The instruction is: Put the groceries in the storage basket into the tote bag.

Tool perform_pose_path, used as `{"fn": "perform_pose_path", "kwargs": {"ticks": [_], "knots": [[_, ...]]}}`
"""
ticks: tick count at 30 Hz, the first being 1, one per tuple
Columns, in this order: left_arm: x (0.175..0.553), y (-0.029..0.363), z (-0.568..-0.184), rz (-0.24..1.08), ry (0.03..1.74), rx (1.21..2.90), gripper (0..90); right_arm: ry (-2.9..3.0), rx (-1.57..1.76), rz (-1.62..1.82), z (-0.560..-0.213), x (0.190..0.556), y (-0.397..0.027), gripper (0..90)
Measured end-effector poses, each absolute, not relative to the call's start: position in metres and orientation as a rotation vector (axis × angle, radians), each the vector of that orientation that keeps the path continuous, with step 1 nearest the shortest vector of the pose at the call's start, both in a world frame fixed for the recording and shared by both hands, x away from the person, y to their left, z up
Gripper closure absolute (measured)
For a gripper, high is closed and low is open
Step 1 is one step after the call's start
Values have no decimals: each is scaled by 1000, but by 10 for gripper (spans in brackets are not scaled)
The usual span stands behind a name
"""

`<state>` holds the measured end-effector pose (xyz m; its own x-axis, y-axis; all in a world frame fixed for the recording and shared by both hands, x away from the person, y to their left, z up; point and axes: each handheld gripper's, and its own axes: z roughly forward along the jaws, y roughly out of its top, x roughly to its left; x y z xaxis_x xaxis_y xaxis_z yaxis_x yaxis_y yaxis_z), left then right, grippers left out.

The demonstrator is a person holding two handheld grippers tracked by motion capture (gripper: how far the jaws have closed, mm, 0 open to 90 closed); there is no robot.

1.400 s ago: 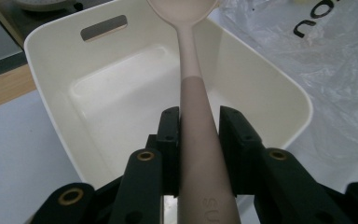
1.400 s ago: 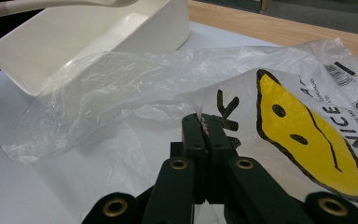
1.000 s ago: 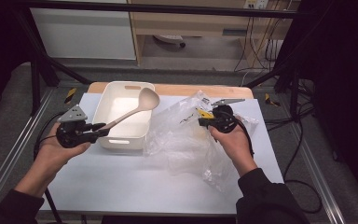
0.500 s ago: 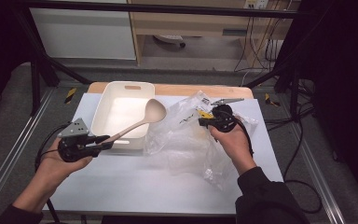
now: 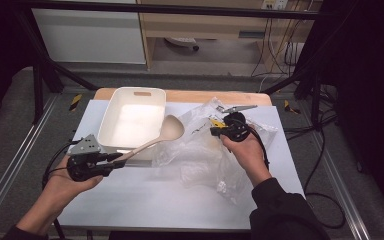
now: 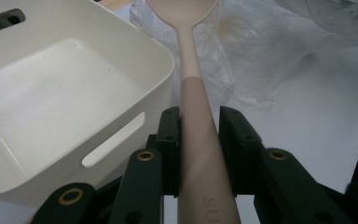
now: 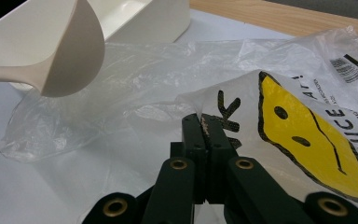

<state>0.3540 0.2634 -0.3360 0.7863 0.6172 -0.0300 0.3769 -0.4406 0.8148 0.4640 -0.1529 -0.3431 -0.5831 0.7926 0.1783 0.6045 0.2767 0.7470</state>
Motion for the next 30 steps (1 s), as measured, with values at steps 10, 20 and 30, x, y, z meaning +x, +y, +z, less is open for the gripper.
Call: {"fn": "perform_pose_path", "kwargs": {"ticks": [10, 20, 30], "knots": [[339, 258, -333, 314, 732, 2087, 700, 2325, 1293, 1198, -346, 466, -149, 900], [321, 240, -342, 287, 752, 2086, 700, 2330, 1293, 1194, -347, 467, -147, 900], [311, 218, -351, 252, 706, 2122, 700, 2333, 1291, 1189, -350, 468, -142, 900]]}}
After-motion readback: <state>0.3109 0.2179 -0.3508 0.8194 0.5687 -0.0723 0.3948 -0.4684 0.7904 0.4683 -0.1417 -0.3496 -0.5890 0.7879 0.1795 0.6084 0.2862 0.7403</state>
